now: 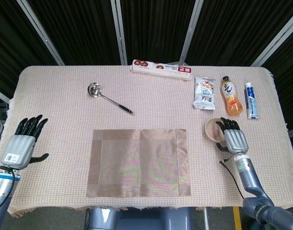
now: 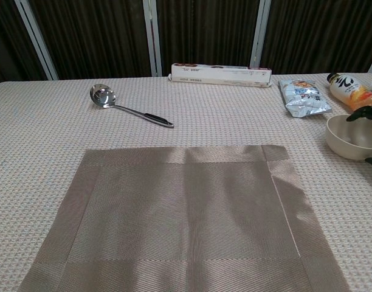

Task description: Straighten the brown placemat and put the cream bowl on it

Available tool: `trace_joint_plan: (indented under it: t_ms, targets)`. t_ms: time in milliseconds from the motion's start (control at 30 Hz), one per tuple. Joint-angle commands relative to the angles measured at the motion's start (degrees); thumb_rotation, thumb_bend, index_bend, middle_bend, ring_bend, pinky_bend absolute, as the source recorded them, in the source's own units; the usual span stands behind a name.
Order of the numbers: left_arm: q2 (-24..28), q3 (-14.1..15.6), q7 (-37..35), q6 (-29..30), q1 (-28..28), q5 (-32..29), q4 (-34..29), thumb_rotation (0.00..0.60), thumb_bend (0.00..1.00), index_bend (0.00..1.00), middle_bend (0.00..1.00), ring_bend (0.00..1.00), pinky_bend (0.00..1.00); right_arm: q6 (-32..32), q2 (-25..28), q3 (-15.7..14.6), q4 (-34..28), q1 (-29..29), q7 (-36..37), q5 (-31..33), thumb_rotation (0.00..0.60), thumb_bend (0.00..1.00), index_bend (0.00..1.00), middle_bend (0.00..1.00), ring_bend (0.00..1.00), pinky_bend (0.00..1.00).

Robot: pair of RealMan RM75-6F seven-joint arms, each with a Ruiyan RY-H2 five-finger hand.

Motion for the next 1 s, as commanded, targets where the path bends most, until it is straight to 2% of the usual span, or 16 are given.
trace_joint_plan:
  t_ms: [33, 67, 133, 167, 200, 367, 567, 767, 933, 1000]
  targets:
    - [0.01, -0.10, -0.06, 0.04, 0.11, 0.26, -0.12, 0.600, 0.00, 0.00, 0.00, 0.00, 0.00, 2.14, -2.75, -0.17, 4.40, 0.20, 1.74, -1.59, 0.600, 0.41, 0.75, 0.00, 0.00, 0.00]
    - [0.03, -0.17, -0.12, 0.03, 0.21, 0.41, -0.18, 0.600, 0.00, 0.00, 0.00, 0.00, 0.00, 2.76, -3.53, -0.24, 6.00, 0.19, 2.53, -2.07, 0.600, 0.41, 0.73, 0.00, 0.00, 0.00]
    - [0.06, -0.25, -0.18, 0.00, 0.34, 0.55, -0.22, 0.600, 0.00, 0.00, 0.00, 0.00, 0.00, 3.46, -4.20, -0.46, 7.66, 0.15, 3.64, -2.81, 0.600, 0.41, 0.74, 0.00, 0.00, 0.00]
    - [0.10, -0.33, -0.23, -0.02, 0.43, 0.62, -0.25, 0.600, 0.00, 0.00, 0.00, 0.00, 0.00, 3.87, -4.51, -0.69, 8.57, 0.09, 4.42, -3.36, 0.600, 0.41, 0.76, 0.00, 0.00, 0.00]
    - [0.13, -0.39, -0.27, -0.03, 0.48, 0.68, -0.29, 0.600, 0.00, 0.00, 0.00, 0.00, 0.00, 4.14, -4.64, -0.85, 9.03, 0.03, 4.93, -3.72, 0.600, 0.42, 0.83, 0.00, 0.00, 0.00]
    - [0.31, -0.59, -0.47, -0.04, 0.83, 1.32, -0.64, 0.600, 0.00, 0.00, 0.00, 0.00, 0.00, 5.70, -4.76, -1.79, 10.00, -0.44, 7.43, -5.62, 0.600, 0.43, 0.85, 0.00, 0.00, 0.00]
    - [0.63, -0.73, -0.90, -0.01, 1.27, 1.96, -1.09, 0.600, 0.00, 0.00, 0.00, 0.00, 0.00, 9.14, -4.51, -1.68, 9.62, -0.89, 9.42, -7.32, 0.600, 0.43, 0.74, 0.00, 0.00, 0.00]
    - [0.95, -1.03, -1.48, 0.21, 1.59, 2.29, -1.27, 0.600, 0.00, 0.00, 0.00, 0.00, 0.00, 16.67, -2.95, -0.83, 6.29, -1.01, 12.57, -11.07, 0.600, 0.43, 0.74, 0.00, 0.00, 0.00]
    - [1.30, -1.26, -2.47, -0.17, 1.72, 2.66, -1.25, 0.600, 0.00, 0.00, 0.00, 0.00, 0.00, 23.10, 0.71, -2.16, -0.18, 0.03, 12.38, -18.10, 0.600, 0.43, 0.77, 0.00, 0.00, 0.00]
    - [1.42, -1.33, -2.75, -0.29, 1.79, 2.85, -1.23, 0.600, 0.00, 0.00, 0.00, 0.00, 0.00, 24.21, 1.92, -2.60, -3.10, 1.00, 11.23, -20.60, 0.600, 0.43, 0.74, 0.00, 0.00, 0.00]
